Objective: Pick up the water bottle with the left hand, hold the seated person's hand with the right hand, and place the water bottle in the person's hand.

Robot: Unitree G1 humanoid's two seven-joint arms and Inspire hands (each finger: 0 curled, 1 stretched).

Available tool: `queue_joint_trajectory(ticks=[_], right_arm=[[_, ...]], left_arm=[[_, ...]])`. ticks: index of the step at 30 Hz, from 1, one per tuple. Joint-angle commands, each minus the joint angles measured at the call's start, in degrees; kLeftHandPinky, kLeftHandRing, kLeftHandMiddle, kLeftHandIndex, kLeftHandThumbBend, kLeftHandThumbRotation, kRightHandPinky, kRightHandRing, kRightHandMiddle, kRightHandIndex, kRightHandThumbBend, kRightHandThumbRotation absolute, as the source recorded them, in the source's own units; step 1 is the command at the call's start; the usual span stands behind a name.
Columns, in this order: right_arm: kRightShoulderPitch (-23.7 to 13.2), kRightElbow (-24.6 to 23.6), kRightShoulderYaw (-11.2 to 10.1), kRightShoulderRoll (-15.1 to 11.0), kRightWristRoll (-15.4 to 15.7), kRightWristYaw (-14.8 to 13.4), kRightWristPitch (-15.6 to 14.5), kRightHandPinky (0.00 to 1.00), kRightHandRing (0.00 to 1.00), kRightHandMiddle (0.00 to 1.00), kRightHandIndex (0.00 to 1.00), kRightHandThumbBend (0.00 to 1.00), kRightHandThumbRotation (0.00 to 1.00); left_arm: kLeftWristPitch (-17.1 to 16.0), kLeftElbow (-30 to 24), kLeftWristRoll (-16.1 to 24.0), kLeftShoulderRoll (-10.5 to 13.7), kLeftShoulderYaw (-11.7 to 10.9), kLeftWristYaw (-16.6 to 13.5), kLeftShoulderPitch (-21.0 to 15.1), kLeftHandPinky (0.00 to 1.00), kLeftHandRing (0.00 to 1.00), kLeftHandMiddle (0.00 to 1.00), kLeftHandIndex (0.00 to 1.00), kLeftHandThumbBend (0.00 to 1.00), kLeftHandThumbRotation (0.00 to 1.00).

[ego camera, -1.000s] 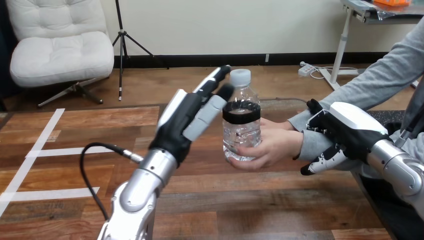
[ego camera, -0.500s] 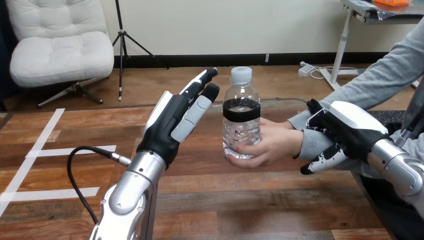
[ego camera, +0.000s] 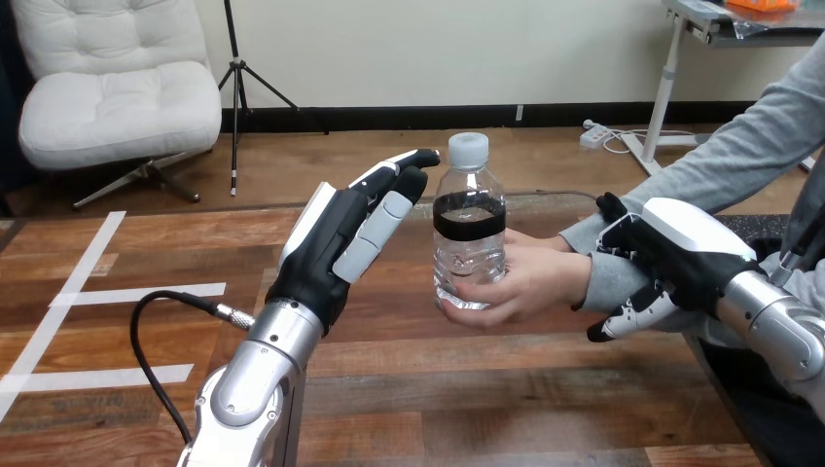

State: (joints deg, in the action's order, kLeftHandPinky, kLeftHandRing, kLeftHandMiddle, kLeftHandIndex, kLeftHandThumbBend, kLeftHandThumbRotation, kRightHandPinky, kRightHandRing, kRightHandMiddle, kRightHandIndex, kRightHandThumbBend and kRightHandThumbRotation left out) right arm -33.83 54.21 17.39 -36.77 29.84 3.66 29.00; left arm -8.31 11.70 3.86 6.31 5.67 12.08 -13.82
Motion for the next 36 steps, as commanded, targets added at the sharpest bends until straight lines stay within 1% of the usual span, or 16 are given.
queue_joint_trajectory(ticks=[1, 4, 5, 9, 14, 19, 25, 36], right_arm=[[-2.1, -3.1, 0.3, -0.7, 1.0, -0.4, 0.9, 0.39, 0.45, 0.52, 0.52, 0.91, 0.02], [-2.2, -3.1, 0.4, -0.8, 1.7, -0.6, 1.1, 0.42, 0.5, 0.56, 0.57, 0.93, 0.06], [-2.2, -3.1, 0.4, -0.8, 1.8, -0.4, 1.0, 0.45, 0.53, 0.59, 0.6, 0.94, 0.09], [-2.2, -3.2, 0.4, -0.8, 2.5, -0.3, 0.3, 0.48, 0.58, 0.63, 0.65, 0.95, 0.13], [-1.9, -3.7, 0.1, -0.7, 2.6, -0.2, 0.2, 0.51, 0.64, 0.67, 0.7, 0.98, 0.17], [-1.9, -3.5, 0.0, -0.7, 2.3, -0.1, 0.6, 0.53, 0.65, 0.69, 0.71, 0.98, 0.17], [-1.7, -3.0, -0.3, -0.5, 1.5, 0.0, 1.4, 0.54, 0.64, 0.69, 0.73, 0.99, 0.18], [-1.6, -2.9, -0.5, -0.5, 1.1, 0.5, 1.2, 0.57, 0.66, 0.7, 0.73, 0.99, 0.21]], left_arm=[[-0.2, -3.0, -0.7, 0.0, -0.6, -0.2, -1.7, 1.0, 0.96, 0.92, 0.84, 0.85, 1.0], [0.4, -3.3, -0.8, -0.1, -0.7, -0.3, -1.5, 1.0, 0.96, 0.92, 0.84, 0.84, 1.0], [0.5, -3.4, -0.9, -0.1, -0.7, -0.3, -1.5, 1.0, 0.96, 0.93, 0.85, 0.84, 1.0], [0.0, -3.0, -1.4, -0.2, -0.9, -0.1, -1.6, 1.0, 0.96, 0.93, 0.85, 0.82, 1.0], [0.6, -3.2, -2.3, -0.2, -1.1, 0.2, -1.5, 1.0, 0.96, 0.92, 0.85, 0.8, 1.0], [0.8, -3.1, -3.2, 0.0, -1.1, 0.8, -1.5, 1.0, 0.97, 0.92, 0.85, 0.79, 1.0], [1.1, -3.2, -3.6, 0.4, -1.1, 1.3, -1.3, 1.0, 0.96, 0.92, 0.84, 0.78, 1.0], [0.7, -3.0, -3.9, 0.7, -1.2, 1.4, -1.2, 1.0, 0.94, 0.91, 0.84, 0.79, 1.0]])
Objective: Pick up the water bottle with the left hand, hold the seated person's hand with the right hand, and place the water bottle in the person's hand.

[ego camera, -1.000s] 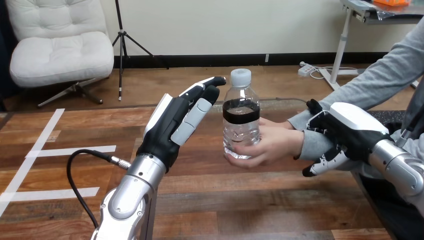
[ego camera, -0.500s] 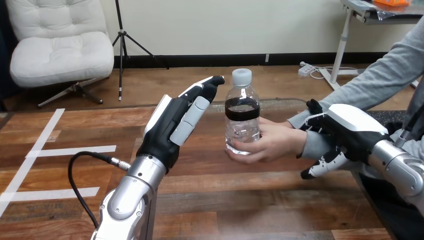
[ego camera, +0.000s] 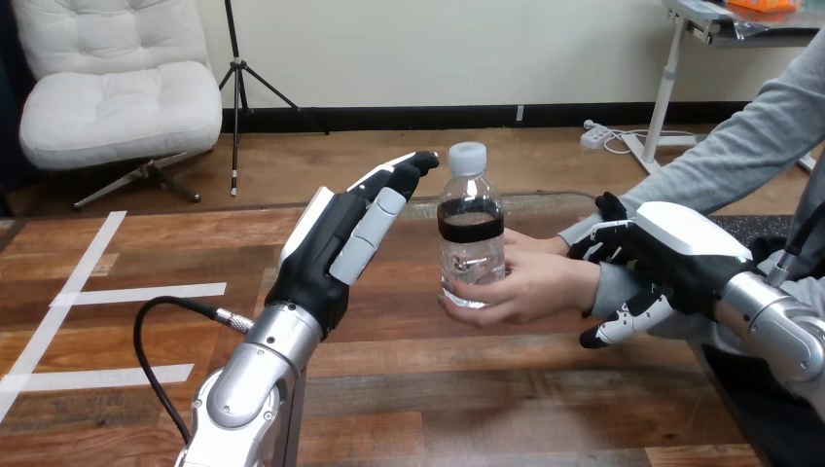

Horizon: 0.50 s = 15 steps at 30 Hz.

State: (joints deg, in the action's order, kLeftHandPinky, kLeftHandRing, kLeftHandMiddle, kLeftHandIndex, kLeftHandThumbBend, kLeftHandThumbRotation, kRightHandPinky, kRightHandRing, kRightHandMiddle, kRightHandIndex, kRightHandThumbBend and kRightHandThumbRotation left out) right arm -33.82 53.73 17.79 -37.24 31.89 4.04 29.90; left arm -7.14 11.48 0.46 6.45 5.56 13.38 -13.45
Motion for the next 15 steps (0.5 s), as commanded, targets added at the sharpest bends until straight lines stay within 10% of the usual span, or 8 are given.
queue_joint_trajectory(ticks=[1, 15], right_arm=[[-1.6, -2.6, -0.9, -0.1, -0.9, 0.1, 0.1, 0.57, 0.66, 0.7, 0.73, 0.99, 0.21], [-0.5, -4.3, -0.8, -0.6, 0.1, -0.8, -0.4, 0.56, 0.69, 0.72, 0.74, 0.99, 0.33]], left_arm=[[-0.4, -2.8, -0.5, 0.6, -1.1, 0.2, -1.5, 1.0, 0.94, 0.91, 0.84, 0.79, 1.0], [-0.3, -3.1, -0.9, 0.6, -1.3, 0.1, -1.1, 1.0, 0.93, 0.91, 0.84, 0.79, 1.0]])
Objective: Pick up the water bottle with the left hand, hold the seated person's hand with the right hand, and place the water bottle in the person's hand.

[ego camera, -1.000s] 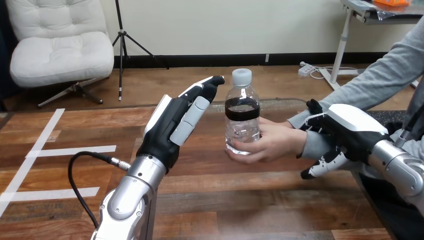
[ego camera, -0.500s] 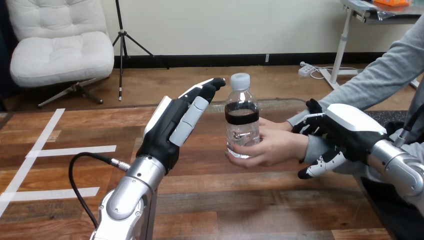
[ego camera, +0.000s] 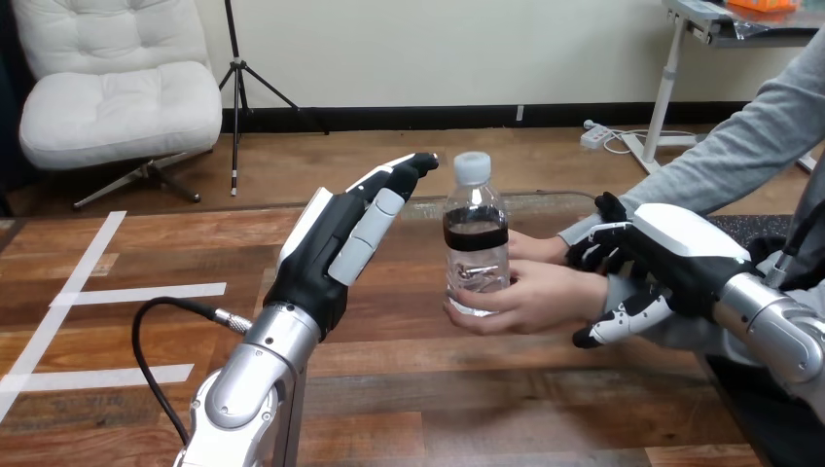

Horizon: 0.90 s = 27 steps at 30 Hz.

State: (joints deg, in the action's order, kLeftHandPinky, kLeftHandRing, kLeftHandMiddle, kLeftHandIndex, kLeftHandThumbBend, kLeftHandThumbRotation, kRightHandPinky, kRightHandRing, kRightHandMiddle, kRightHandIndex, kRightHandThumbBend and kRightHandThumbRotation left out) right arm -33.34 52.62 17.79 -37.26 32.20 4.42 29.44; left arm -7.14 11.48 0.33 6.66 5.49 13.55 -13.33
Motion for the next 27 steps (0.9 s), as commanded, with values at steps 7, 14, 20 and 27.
queue_joint_trajectory(ticks=[7, 14, 20, 27], right_arm=[[0.6, -4.8, -2.4, 0.1, -2.7, -0.2, -0.9, 0.58, 0.71, 0.74, 0.76, 0.97, 0.41], [2.4, -5.7, -5.0, 1.9, -8.5, 1.5, -1.2, 0.65, 0.76, 0.78, 0.79, 0.86, 0.59], [4.4, -7.6, -8.0, 4.1, -15.6, 4.0, -1.5, 0.72, 0.81, 0.83, 0.82, 0.75, 0.74], [6.4, -9.6, -10.5, 6.6, -21.2, 4.3, 0.3, 0.78, 0.84, 0.86, 0.85, 0.61, 0.87]], left_arm=[[-0.4, -3.4, -1.1, -0.4, -1.7, -1.1, -0.8, 0.99, 0.92, 0.9, 0.83, 0.78, 1.0], [-1.5, -2.9, -1.8, -1.4, -2.5, -2.5, -0.5, 0.97, 0.91, 0.89, 0.83, 0.77, 0.98], [-2.1, -2.9, -2.1, -1.4, -3.0, -3.0, -0.4, 0.95, 0.9, 0.89, 0.82, 0.76, 0.96], [-2.1, -3.2, -2.5, -1.2, -3.7, -3.3, -0.1, 0.94, 0.9, 0.89, 0.81, 0.76, 0.95]])
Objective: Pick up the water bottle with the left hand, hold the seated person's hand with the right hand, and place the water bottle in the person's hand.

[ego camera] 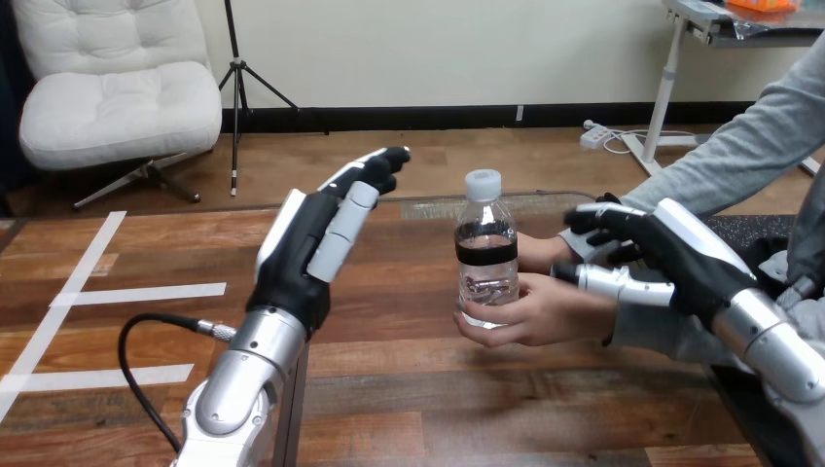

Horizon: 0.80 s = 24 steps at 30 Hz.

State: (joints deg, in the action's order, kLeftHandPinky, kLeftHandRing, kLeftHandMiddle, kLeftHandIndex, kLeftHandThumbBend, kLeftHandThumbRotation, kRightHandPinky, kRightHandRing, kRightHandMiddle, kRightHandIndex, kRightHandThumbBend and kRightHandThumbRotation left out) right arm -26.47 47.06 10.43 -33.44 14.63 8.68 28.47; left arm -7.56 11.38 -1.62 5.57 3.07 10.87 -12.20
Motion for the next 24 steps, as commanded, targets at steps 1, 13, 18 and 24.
queue_joint_trajectory(ticks=[1, 13, 18, 24], right_arm=[[0.1, -4.5, -3.7, 3.4, -4.6, -0.2, 1.7, 0.78, 0.84, 0.86, 0.85, 0.6, 0.89], [4.9, -10.7, -8.1, 8.5, -15.4, 3.1, 2.0, 0.84, 0.89, 0.9, 0.89, 0.56, 0.99], [6.5, -13.6, -8.9, 9.5, -17.5, 4.8, 1.8, 0.87, 0.92, 0.92, 0.91, 0.65, 1.0], [8.8, -17.5, -10.2, 11.3, -21.1, 6.9, 0.9, 0.88, 0.92, 0.92, 0.92, 0.77, 1.0]], left_arm=[[-1.7, -3.2, -0.8, -0.2, -1.5, -0.7, -1.2, 0.94, 0.9, 0.89, 0.81, 0.76, 0.95], [-2.6, -3.5, -2.3, -0.3, -2.8, -0.1, -0.3, 0.94, 0.89, 0.88, 0.81, 0.71, 0.92], [-2.1, -4.5, -2.7, -0.4, -3.0, -0.2, 0.4, 0.94, 0.89, 0.88, 0.8, 0.7, 0.9], [-2.1, -5.4, -3.7, -0.3, -3.2, 0.2, 1.0, 0.94, 0.9, 0.88, 0.8, 0.71, 0.88]])
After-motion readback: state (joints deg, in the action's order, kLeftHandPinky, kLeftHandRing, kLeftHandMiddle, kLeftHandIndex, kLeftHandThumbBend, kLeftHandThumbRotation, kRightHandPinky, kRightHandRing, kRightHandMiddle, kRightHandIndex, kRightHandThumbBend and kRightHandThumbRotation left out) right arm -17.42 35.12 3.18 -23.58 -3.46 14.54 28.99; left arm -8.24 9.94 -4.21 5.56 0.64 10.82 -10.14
